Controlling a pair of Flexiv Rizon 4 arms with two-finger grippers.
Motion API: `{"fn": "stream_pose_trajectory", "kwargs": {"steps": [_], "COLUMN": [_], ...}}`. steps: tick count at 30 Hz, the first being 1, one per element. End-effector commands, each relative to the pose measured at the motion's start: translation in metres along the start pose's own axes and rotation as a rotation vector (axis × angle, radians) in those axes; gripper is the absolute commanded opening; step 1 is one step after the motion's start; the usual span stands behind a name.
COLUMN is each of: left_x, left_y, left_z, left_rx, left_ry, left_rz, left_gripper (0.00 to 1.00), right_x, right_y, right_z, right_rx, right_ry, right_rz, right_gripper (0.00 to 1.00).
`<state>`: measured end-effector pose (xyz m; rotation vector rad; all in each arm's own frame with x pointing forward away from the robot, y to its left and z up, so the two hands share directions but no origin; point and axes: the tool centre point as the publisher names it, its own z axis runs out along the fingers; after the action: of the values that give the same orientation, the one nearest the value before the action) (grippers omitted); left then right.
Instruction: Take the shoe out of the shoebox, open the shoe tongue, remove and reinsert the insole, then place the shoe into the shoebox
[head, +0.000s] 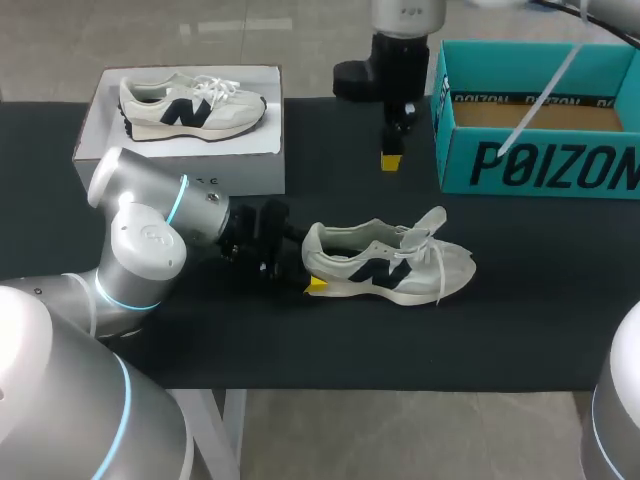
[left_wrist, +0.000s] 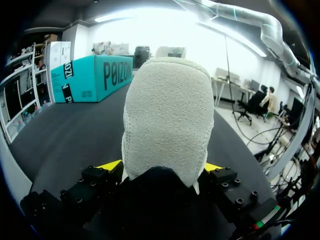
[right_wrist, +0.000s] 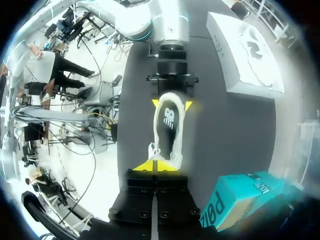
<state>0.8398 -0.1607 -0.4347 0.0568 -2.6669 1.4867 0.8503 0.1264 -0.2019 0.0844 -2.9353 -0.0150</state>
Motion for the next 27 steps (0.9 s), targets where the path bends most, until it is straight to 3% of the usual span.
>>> {"fn": "stream_pose_trajectory", "kwargs": {"steps": [1,4,6,11,17,19,22,25,27], "left_x": [0.000,0.000,0.000,0.000,0.000,0.000,0.000,0.000,0.000], "left_y": [0.001,0.001,0.001,0.001,0.001,0.001,0.001,0.001,0.001], "left_z": [-0.001,-0.001,-0.001,-0.001,-0.001,-0.001,-0.001,-0.001,-0.001], "left_rx": [-0.001,-0.001,-0.001,-0.001,-0.001,-0.001,-0.001,-0.001,-0.001], "left_ry": [0.001,0.001,0.001,0.001,0.001,0.001,0.001,0.001,0.001], "left_rz": [0.000,0.000,0.000,0.000,0.000,0.000,0.000,0.000,0.000], "left_gripper": [0.00,0.00,0.00,0.00,0.00,0.00,0.00,0.00,0.00], "right_x": [0.006,0.003,0.001,-0.004,-0.003,-0.002,0.000,0.000,0.000], "right_y": [0.006,0.015,0.020,0.013,0.009,0.009,0.008,0.005,0.005], "right_z": [0.010,0.012,0.016,0.029,0.040,0.040,0.039,0.042,0.042], "right_rx": [0.314,0.366,0.357,0.231,0.053,0.005,0.004,-0.078,-0.078], "right_ry": [-0.367,-0.388,-0.409,-0.438,-0.343,-0.344,-0.321,-0.291,-0.291], "right_rz": [-0.285,-0.251,-0.209,-0.023,0.140,0.139,0.142,0.120,0.120], "right_gripper": [0.00,0.00,0.00,0.00,0.00,0.00,0.00,0.00,0.00]}}
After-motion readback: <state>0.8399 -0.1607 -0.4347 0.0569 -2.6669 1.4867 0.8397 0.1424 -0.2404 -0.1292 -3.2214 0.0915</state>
